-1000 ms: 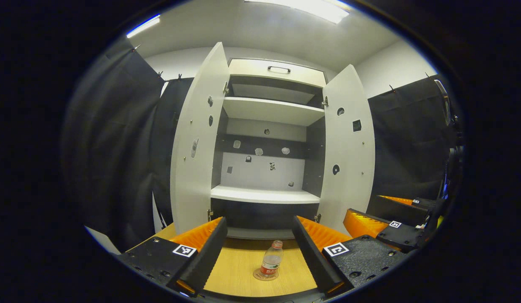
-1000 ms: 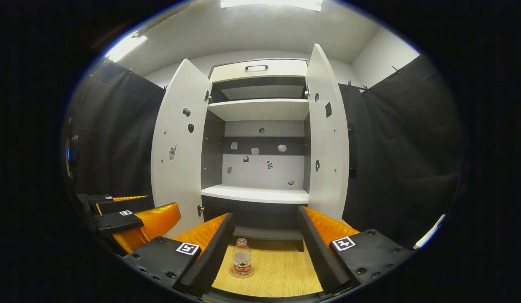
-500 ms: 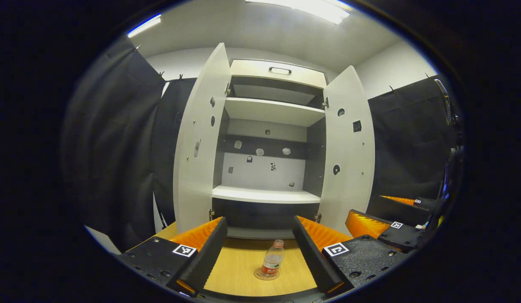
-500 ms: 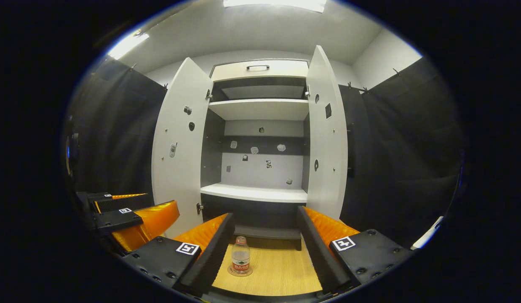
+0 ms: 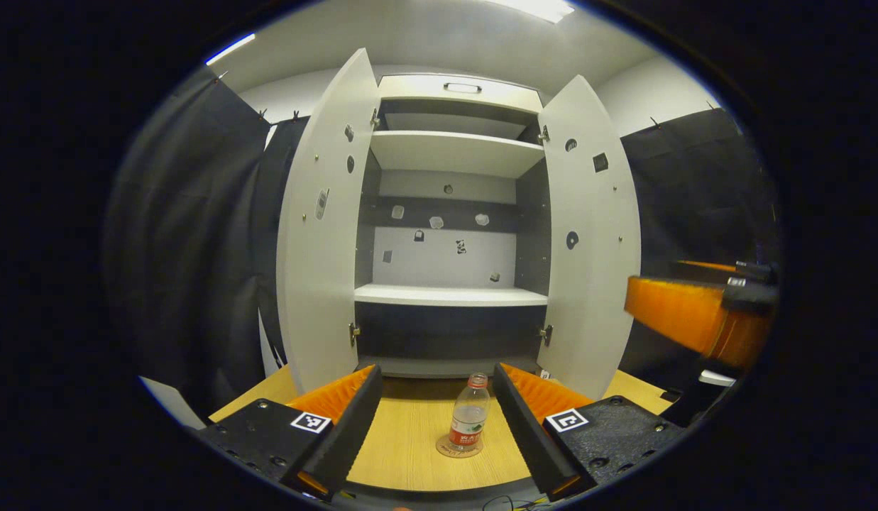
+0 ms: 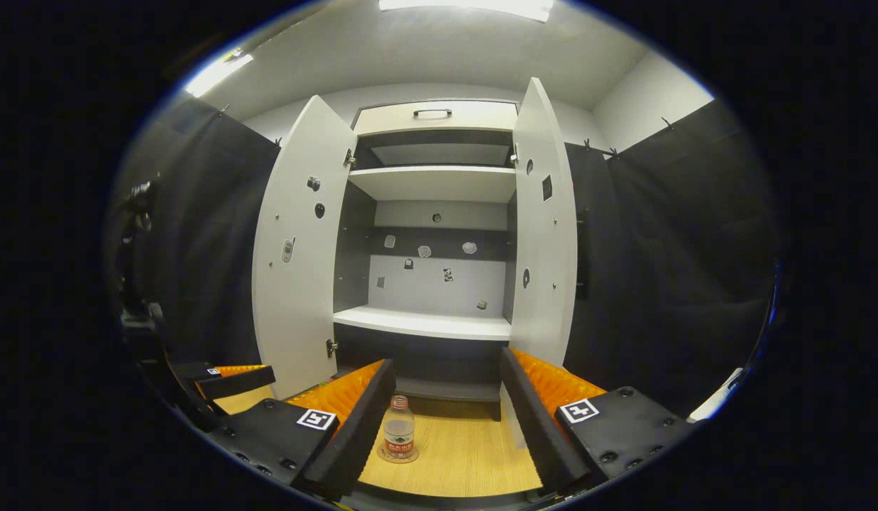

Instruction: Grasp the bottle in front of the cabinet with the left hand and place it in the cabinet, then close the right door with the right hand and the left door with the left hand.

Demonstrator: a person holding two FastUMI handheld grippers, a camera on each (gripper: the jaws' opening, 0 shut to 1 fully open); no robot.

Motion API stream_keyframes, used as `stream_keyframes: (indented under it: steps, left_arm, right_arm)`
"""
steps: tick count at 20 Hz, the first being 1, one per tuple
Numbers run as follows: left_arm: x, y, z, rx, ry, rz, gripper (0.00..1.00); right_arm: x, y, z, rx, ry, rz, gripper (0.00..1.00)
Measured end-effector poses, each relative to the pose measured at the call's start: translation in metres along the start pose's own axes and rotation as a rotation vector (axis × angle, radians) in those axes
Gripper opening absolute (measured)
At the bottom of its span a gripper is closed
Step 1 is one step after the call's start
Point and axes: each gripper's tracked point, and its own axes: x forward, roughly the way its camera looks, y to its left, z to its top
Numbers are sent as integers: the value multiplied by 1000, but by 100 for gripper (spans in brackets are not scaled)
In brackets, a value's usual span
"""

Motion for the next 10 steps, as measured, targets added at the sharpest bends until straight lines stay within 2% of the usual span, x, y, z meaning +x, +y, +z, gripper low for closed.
stream_keyframes:
  steps: [6, 10]
  left_arm:
    - [39, -14, -81, 2, 111, -20, 95]
    - [70, -24, -117, 19, 145, -45, 95]
  right_arm:
    - [6, -17, -1, 1, 20, -15, 98]
    - [9, -31, -4, 1, 38, -36, 98]
